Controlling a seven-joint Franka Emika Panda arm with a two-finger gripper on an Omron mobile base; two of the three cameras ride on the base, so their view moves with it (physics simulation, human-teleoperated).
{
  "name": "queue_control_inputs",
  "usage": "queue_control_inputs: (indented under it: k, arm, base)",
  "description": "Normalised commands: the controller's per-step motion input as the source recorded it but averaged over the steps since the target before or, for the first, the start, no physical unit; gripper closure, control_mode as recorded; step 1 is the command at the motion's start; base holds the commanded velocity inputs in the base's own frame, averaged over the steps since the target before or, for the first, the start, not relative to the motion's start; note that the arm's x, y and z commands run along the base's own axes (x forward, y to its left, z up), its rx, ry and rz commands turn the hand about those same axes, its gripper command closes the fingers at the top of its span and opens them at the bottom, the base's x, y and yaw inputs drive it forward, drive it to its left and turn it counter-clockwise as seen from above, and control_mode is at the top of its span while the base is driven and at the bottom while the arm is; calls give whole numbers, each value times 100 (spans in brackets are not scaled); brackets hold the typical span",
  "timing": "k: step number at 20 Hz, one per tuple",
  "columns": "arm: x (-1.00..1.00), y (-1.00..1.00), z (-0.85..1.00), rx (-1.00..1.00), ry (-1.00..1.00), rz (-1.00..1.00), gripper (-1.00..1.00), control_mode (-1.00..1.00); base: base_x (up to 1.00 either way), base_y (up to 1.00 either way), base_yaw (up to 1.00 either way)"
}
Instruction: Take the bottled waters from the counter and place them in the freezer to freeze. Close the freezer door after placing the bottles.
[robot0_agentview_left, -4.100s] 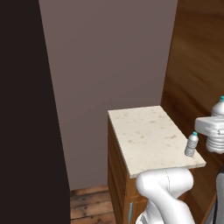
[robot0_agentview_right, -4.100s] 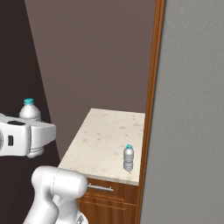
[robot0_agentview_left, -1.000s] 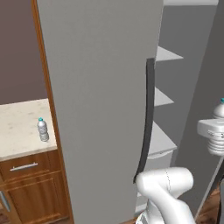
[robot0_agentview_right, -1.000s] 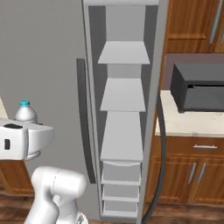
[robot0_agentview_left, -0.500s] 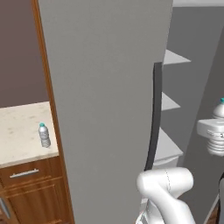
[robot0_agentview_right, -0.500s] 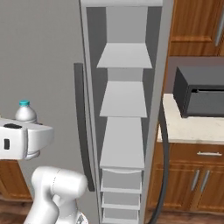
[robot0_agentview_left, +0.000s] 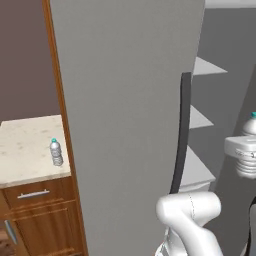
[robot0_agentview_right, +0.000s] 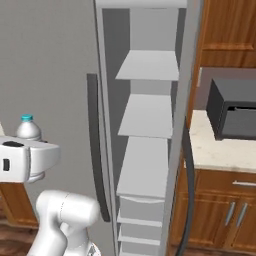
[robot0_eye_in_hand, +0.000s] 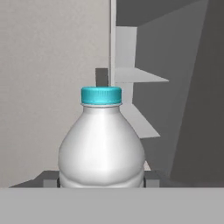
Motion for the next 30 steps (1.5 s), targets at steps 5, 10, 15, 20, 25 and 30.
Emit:
queue_control_inputs:
  k: [5, 10, 15, 20, 25, 30]
  arm:
    - [0, 0, 0, 0, 0, 0, 100, 100]
    - [0, 0, 0, 0, 0, 0, 100, 100]
    - [0, 0, 0, 0, 0, 0, 100, 100]
    - [0, 0, 0, 0, 0, 0, 100, 100]
    - [0, 0, 0, 0, 0, 0, 100, 100]
    - [0, 0, 0, 0, 0, 0, 100, 100]
  base:
    - [17, -53, 17]
    - [8, -57, 6]
    - [3, -3, 0]
    - [12, 0, 0]
    - [26, 0, -1]
    - [37, 0, 0]
